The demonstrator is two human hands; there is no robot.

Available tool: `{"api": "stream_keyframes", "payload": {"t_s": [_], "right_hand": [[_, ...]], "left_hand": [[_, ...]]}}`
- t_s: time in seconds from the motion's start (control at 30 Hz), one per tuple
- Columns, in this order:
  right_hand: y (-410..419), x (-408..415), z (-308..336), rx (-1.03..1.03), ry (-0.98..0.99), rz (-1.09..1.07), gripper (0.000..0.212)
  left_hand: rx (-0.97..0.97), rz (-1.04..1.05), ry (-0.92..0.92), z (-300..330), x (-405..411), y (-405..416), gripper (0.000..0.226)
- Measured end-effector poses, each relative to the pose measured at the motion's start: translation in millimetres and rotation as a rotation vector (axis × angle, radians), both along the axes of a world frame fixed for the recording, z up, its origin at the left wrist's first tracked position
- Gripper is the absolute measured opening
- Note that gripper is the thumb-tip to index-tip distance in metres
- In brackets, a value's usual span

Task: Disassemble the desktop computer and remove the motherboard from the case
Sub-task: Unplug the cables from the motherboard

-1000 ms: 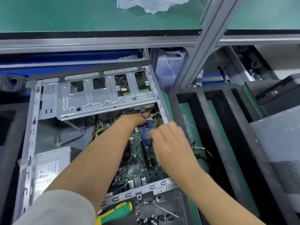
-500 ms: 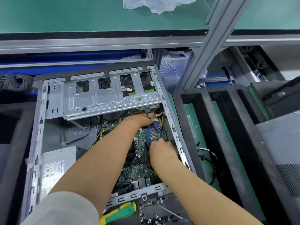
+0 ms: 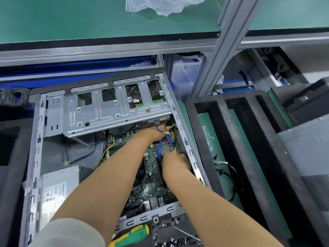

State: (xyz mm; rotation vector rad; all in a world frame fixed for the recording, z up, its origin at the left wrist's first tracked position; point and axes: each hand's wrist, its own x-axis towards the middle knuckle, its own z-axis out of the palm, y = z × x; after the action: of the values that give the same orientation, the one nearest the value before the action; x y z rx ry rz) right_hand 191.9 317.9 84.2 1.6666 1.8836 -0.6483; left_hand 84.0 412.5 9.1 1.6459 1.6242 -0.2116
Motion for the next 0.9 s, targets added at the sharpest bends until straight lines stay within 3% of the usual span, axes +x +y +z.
{"api": "stream_keyframes", "payload": {"t_s": [0.63, 0.7, 0.8, 0.9], "right_hand": [[4.7, 3.2, 5.5, 0.014, 0.079, -0.034, 0.035], [3.7, 4.0, 3.5, 0.006, 0.099, 0.008, 0.035], [3.6, 2.9, 6.2, 0.034, 0.112, -0.027, 0.034], [2.9, 2.3, 3.9, 0.044, 0.105, -0.076, 0.036]], "left_hand": [[0.069, 0.049, -0.001, -5.4, 3.8, -3.6, 0.014], [0.048, 0.063, -0.019, -4.1, 6.0, -2.8, 0.020], [0.013, 0.117, -0.060, 1.2, 7.7, -0.8, 0.048], [0.068, 0.026, -0.001, 6.9, 2.4, -6.7, 0.035]]}}
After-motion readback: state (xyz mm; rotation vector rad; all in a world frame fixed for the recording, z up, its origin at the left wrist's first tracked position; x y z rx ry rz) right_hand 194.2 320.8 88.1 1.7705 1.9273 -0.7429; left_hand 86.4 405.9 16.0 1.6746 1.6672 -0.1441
